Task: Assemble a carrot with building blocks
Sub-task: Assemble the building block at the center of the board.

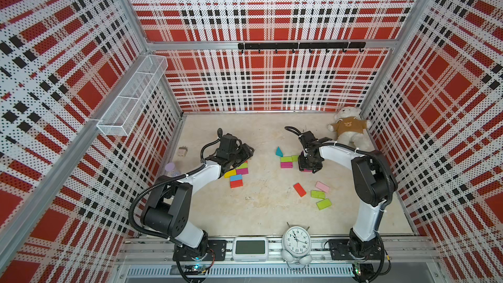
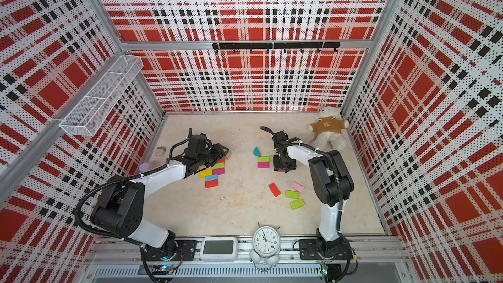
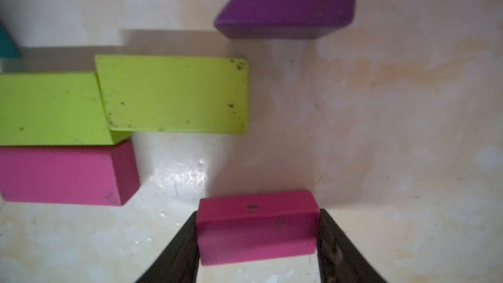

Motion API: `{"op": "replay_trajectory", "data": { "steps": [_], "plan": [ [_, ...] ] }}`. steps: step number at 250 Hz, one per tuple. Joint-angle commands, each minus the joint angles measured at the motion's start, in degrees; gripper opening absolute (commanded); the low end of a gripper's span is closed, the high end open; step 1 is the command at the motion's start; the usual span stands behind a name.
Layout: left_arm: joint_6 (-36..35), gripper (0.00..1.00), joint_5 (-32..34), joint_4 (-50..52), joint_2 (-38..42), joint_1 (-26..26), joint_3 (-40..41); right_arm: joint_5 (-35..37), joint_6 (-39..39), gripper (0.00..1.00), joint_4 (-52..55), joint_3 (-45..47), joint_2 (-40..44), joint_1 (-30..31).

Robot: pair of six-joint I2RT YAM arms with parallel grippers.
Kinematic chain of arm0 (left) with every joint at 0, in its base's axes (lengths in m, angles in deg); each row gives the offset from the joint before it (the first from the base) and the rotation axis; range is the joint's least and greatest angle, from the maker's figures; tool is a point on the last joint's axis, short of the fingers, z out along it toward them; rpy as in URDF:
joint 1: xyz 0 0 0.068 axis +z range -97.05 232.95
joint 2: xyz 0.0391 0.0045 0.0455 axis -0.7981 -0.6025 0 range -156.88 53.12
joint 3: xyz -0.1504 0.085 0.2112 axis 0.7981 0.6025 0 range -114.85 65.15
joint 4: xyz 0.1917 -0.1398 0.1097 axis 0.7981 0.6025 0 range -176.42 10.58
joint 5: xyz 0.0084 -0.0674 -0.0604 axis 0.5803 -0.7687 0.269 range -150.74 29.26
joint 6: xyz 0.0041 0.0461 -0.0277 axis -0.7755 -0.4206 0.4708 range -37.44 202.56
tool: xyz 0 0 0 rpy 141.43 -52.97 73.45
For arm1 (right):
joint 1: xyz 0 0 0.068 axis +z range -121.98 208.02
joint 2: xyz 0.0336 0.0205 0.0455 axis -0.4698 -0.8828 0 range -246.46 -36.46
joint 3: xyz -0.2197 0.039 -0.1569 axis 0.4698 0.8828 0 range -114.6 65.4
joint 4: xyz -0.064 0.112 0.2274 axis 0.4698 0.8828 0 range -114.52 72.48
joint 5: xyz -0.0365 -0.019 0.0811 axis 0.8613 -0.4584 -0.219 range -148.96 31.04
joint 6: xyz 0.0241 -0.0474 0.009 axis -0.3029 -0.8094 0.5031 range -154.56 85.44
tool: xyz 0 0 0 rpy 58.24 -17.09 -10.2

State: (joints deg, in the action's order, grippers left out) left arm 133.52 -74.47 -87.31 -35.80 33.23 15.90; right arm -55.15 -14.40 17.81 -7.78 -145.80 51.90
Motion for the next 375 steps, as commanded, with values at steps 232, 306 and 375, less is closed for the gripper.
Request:
{"op": "replay_trajectory", "data": {
  "steps": [232, 306, 375],
  "plan": [
    [-0.16, 0.61, -0.35, 0.01, 1.89, 0.65, 0.74, -1.24, 4.00, 0.59, -0.67, -7.41, -5.97, 3.06],
    [-0.08, 0.61, -0.36, -0.08, 1.97, 0.65, 0.92, -1.46, 4.36, 0.70, -0.72, -7.59, -5.11, 3.28],
    [-0.50, 0.55, -0.59, -0.08, 1.62, -0.03, 0.65, -0.50, 4.28, 0.71, 0.25, -8.08, -2.59, 3.22]
  ]
}}
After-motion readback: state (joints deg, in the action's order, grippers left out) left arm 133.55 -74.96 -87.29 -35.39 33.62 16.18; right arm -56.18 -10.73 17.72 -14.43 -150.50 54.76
